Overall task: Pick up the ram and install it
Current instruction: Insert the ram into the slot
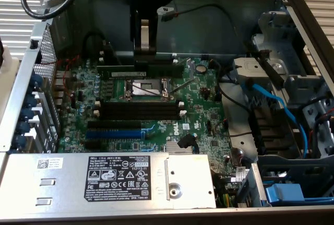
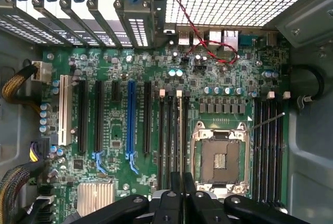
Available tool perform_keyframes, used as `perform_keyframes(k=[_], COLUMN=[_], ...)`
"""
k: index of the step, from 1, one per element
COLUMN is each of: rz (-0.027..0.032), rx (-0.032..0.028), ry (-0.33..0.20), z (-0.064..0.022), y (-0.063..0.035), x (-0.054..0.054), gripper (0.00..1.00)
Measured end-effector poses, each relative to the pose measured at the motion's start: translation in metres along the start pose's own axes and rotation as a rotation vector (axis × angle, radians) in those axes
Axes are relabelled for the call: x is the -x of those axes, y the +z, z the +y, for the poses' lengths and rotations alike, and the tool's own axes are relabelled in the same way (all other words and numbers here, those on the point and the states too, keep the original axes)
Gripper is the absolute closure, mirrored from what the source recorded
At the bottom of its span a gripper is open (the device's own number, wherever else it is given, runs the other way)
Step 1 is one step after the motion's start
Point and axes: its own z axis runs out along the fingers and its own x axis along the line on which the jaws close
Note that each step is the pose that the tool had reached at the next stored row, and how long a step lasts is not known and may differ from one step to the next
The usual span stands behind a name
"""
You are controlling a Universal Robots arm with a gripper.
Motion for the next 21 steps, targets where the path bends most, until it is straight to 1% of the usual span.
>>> perform_keyframes(k=[3, 6, 11, 21], rz=[0.0003, 0.0001, 0.0001, 0.0001], rx=[0.0001, 0.0001, 0.0001, -0.0002], ry=[0.000, 0.000, 0.000, 0.009], z=[-0.0001, -0.0001, -0.0027, -0.0029], y=[0.0017, 0.0043, 0.0127, 0.0258], x=[-0.001, -0.004, -0.006, -0.007], gripper=[0.88, 0.88, 0.88, 0.88])
